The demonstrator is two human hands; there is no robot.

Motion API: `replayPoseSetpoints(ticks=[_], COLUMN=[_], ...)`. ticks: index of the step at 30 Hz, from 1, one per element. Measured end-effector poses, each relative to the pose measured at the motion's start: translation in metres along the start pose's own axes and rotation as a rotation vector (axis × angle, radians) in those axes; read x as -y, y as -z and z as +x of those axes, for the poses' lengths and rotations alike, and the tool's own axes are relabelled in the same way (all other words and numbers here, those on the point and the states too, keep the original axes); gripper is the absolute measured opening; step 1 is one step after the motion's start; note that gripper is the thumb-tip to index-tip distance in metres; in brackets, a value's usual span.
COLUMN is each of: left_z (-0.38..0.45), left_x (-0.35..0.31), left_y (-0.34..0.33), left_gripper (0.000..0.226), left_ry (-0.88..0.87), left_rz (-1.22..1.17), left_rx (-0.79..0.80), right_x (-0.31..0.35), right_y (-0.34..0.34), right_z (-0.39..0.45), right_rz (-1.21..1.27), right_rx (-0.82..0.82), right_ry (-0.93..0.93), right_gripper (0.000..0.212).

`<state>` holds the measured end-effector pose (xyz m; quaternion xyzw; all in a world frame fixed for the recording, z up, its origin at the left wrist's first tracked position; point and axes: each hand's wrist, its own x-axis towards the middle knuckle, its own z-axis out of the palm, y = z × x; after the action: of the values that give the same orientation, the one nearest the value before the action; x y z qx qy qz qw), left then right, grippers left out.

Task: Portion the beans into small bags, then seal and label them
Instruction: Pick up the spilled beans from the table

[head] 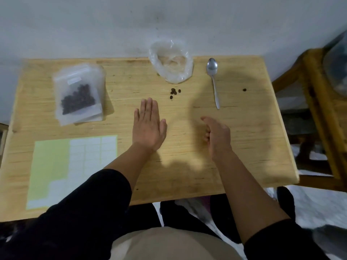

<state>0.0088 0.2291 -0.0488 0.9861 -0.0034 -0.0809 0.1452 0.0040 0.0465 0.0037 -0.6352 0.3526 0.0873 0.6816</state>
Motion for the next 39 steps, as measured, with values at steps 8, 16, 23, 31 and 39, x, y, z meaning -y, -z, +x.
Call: replayPoseSetpoints(ticks=[8, 16, 23, 31, 39], left_z=[-0.010, -0.011, -0.013, -0.013, -0.012], left_x=[-0.032, -0.033, -0.034, -0.033, -0.032], left_y=[-0.009, -0.009, -0.009, -0.009, -0.009], left_gripper=[0.062, 0.062, 0.062, 0.062, 0.062], left_ry=[-0.005, -0.002, -0.005, -0.003, -0.001], left_rz=[0.031, 0.013, 0.002, 0.023, 0.016], left_rx=[0.017, 0.002, -0.004, 0.000, 0.002], right_x=[-0.015, -0.018, -0.031, -0.032, -0.017], right_y=[0.041, 0.060, 0.079, 0.078, 0.056], right_z=[-0.002, -0.007, -0.012, -0.011, -0.011], right_rz=[-0.563, -0.588, -0.621, -0.705, -0.269], right_rx=[-0.142, -0.223, -0.327, -0.301, -0.101], right_ry=[0.341, 0.435, 0.415, 0.414, 0.196], right_gripper=[0.021, 0.020, 0.023, 0.021, 0.012])
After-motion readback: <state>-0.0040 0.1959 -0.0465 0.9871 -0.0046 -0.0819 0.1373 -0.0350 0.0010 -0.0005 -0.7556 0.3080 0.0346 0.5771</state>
